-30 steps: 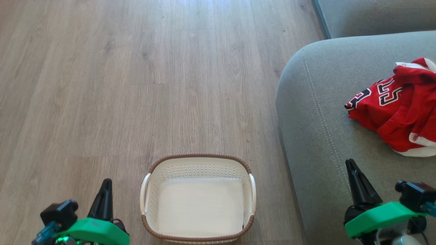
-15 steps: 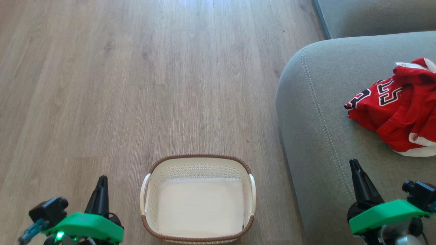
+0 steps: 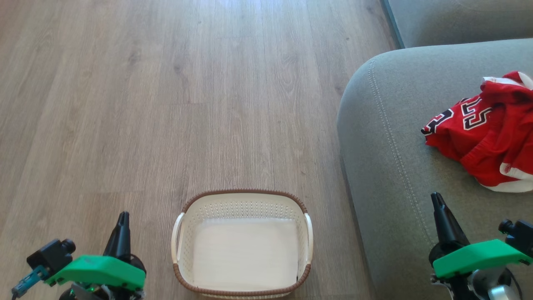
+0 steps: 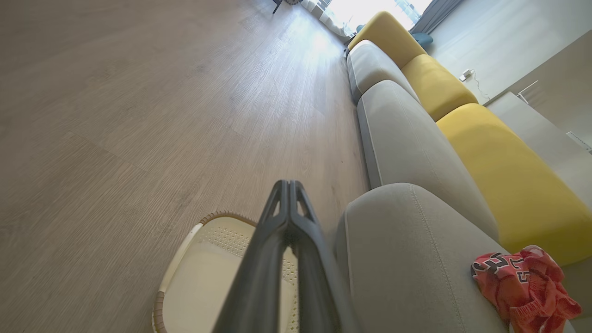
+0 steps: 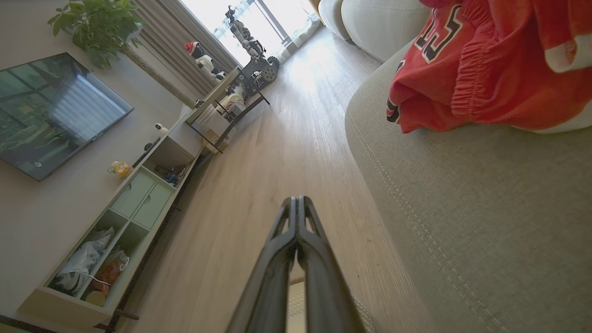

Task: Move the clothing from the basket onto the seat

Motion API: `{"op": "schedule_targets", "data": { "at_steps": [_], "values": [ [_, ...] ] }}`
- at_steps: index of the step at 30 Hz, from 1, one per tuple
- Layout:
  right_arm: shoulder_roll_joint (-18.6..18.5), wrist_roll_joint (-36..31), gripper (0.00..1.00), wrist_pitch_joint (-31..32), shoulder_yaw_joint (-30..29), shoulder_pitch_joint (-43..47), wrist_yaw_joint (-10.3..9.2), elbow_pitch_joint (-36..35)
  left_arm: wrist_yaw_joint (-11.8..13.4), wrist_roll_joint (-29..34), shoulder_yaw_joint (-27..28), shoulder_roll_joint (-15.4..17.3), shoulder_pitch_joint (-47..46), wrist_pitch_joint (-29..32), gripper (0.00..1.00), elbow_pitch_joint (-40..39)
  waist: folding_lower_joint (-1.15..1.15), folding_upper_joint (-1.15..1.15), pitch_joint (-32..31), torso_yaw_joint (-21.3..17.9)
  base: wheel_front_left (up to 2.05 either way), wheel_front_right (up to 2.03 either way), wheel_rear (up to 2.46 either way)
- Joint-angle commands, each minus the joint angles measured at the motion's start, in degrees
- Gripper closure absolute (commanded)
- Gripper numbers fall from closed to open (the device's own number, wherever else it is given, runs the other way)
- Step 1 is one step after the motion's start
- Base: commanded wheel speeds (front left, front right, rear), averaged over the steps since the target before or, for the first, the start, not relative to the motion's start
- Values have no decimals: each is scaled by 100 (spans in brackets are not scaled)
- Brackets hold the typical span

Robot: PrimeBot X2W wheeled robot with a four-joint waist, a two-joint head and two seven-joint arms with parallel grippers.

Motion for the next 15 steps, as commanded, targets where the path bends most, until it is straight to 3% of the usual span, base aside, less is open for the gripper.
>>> {"op": "schedule_targets", "data": {
  "at_steps": [1, 15],
  "values": [
    [-11, 164, 100, 29, -30, -325, 19, -164, -69, -146, 172, 6, -301, 40, 100, -150, 0, 0, -1, 0, 0, 0, 0],
    [87, 947, 100, 240, -154, -428, 24, -82, -220, -900, 407, -126, -404, 268, 100, -95, 0, 0, -9, 1, 0, 0, 0]
  ]
}}
